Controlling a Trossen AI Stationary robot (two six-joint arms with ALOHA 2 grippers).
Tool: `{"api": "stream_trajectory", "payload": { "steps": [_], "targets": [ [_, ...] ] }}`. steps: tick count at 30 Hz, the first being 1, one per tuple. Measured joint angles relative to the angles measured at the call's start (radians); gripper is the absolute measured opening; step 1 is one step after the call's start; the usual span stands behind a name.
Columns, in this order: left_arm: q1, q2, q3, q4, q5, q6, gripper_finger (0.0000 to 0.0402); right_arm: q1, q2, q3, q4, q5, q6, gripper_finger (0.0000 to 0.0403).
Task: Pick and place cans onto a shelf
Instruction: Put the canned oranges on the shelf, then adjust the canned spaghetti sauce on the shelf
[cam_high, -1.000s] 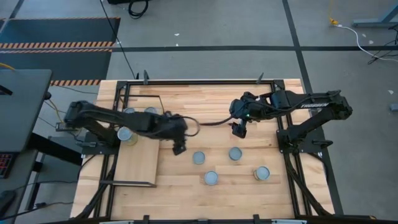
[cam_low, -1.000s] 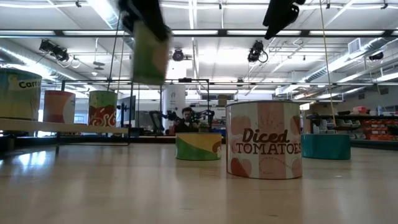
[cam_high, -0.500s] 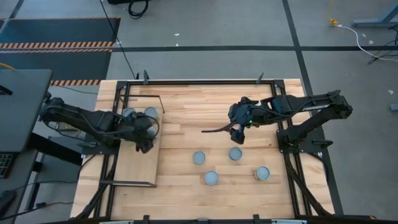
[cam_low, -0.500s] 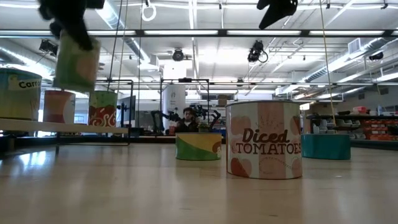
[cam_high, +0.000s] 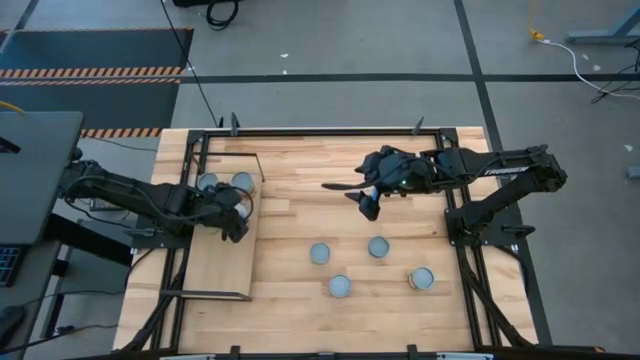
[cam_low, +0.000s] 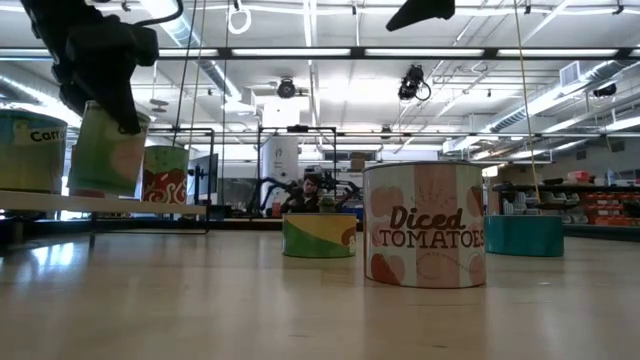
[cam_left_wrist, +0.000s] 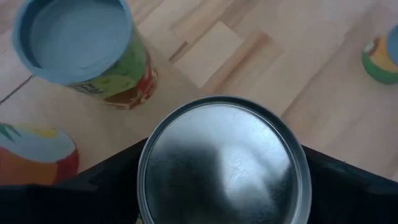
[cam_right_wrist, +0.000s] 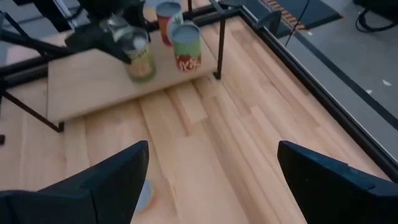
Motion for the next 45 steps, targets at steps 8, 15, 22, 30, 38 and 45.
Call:
{"api": "stream_trajectory", "payload": {
  "steps": [8, 15, 22, 30, 38, 45],
  "targets": [
    [0.0, -0.001, 0.0, 0.007, 0.046, 0.029, 0.0344, -0.008, 0.0, 0.0, 0.012, -0.009, -0.002, 0.0364],
    [0.0, -0.001, 0.0, 0.008, 0.031, 0.045, 0.033, -0.027, 0.0, 0.0, 0.011, -0.009, -0.022, 0.0364],
    [0.0, -0.001, 0.0, 0.008, 0.056, 0.043, 0.0317, -0.051, 0.0, 0.0, 0.011, -0.014, -0.029, 0.0364],
    [0.0, -0.001, 0.005, -0.003, 0.063, 0.05, 0.0387, -0.068, 0.0, 0.0, 0.019, -0.047, -0.055, 0.0364],
    [0.001, -0.001, 0.174, -0.121, -0.056, 0.078, 0.0381, -0.071, 0.0, 0.0, 0.019, -0.07, -0.069, 0.0364],
    [0.174, 0.004, 0.183, -0.123, -0.218, 0.099, 0.0364, -0.08, 0.0, 0.0, 0.091, -0.065, -0.028, 0.0364]
  ]
}}
